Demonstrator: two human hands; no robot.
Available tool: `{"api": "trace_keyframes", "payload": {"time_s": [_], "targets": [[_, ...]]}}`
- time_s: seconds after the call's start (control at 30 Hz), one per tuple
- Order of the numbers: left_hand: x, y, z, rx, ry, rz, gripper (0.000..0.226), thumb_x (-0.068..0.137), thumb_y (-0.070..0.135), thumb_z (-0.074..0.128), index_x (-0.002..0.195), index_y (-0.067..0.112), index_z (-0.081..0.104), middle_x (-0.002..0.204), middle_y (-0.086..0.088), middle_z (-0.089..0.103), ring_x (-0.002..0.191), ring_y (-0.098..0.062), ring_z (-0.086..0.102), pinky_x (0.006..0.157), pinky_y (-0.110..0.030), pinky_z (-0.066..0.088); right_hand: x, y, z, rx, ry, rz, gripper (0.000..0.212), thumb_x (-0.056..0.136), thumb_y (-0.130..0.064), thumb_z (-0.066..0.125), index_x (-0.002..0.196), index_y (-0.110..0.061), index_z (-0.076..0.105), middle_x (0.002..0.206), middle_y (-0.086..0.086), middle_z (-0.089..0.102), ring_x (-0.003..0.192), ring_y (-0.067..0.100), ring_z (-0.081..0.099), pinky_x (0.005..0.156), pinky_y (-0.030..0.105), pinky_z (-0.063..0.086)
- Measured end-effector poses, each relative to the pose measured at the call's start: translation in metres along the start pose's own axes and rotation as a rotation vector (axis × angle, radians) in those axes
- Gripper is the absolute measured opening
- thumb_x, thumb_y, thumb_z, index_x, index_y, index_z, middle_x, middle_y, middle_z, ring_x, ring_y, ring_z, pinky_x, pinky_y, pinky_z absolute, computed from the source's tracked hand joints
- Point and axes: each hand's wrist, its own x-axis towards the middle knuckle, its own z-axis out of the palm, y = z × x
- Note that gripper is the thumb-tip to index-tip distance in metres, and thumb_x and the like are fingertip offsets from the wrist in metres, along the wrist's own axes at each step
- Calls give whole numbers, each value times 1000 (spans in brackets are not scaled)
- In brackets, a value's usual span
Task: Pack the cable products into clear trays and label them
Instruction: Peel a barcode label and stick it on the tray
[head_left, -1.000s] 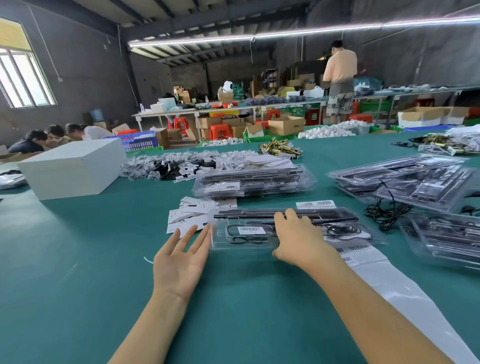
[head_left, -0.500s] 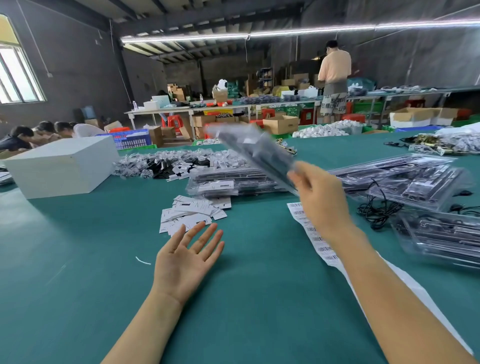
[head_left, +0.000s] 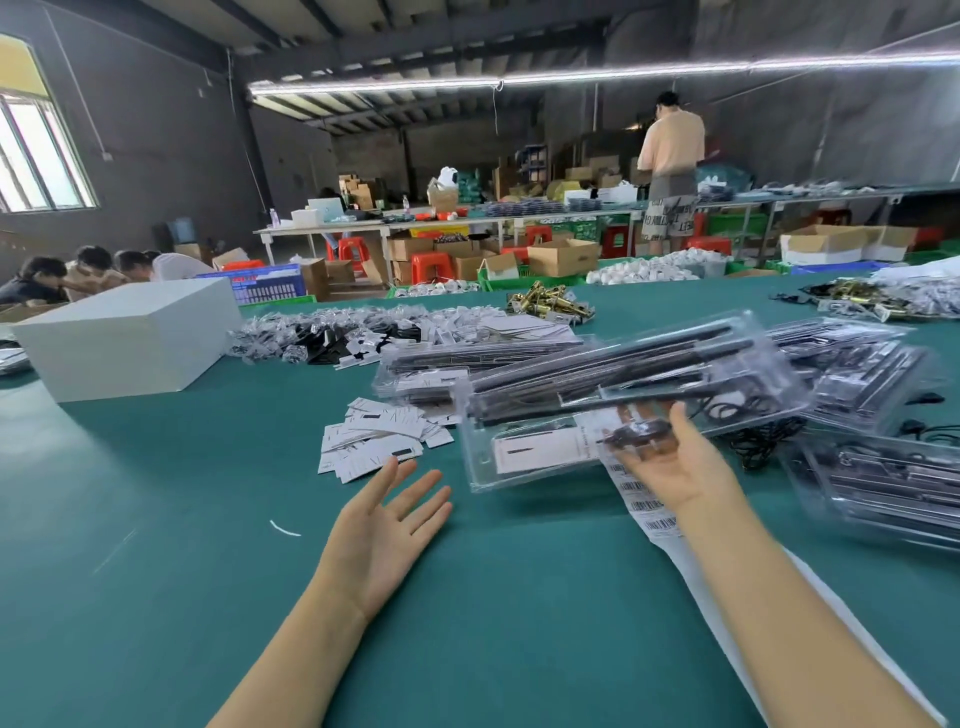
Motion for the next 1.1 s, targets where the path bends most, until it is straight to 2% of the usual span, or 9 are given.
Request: {"api": "trace_keyframes", "payload": {"time_s": [0.2,0.33,0.5,0.57,0.7,0.8,0.97,1.03,1.1], "targets": [[-2,-11,10,390,24,128,50,77,30,67,117,3,54,112,-13,69,95,-27,69,82,-37,58,3,39,-1,-9,-110,142,25,95,-28,53,104,-5,56,106,25,60,93,39,61,65,54,54],[-1,-15,9,472,23,173,38,88,15,63,120,20,44,94,-8,72,78,-26,69,68,-42,59,6,41,-8,3,-189,143,29,85,-27,59,104,-4,59,93,22,72,83,35,71,69,53,58],[-6,-18,11,308,-55,112,33,97,9,48,115,36,57,107,-10,71,83,-35,70,70,-53,56,6,43,-9,-65,-213,171,30,85,-33,59,103,-9,61,99,18,72,85,31,71,70,44,58],[-6,-17,14,247,4,114,32,98,6,45,112,30,61,98,-8,73,80,-34,71,65,-52,56,7,41,-9,-71,-203,180,38,81,-41,63,105,-12,62,100,14,70,86,29,70,70,41,57],[-2,0,18,278,220,236,22,98,2,41,93,14,59,68,2,71,59,-13,69,47,-38,56,9,34,-10,61,-175,191,67,74,-67,61,115,-14,58,113,13,64,96,29,64,78,42,53],[-1,22,11,270,354,291,18,99,4,42,88,8,55,71,-5,67,66,-19,65,42,-30,54,13,30,-15,278,-126,225,71,79,-70,54,118,-11,54,119,14,62,104,37,63,81,47,50],[20,68,6,168,415,281,11,98,7,48,89,2,50,90,-6,53,78,-33,64,44,-29,55,18,30,-18,338,-122,276,53,95,-53,41,119,-8,55,122,14,60,106,42,59,77,48,47],[35,88,15,154,376,264,6,97,9,49,100,4,49,95,-6,55,69,-34,70,46,-30,56,19,30,-18,330,-101,278,48,98,-48,39,118,-8,55,121,13,61,103,39,61,73,44,47],[52,104,29,162,322,211,22,96,9,46,118,5,46,100,-19,61,66,-34,71,48,-30,56,19,29,-17,338,-93,279,45,99,-44,37,119,-8,54,118,13,62,99,34,63,69,40,46]]}}
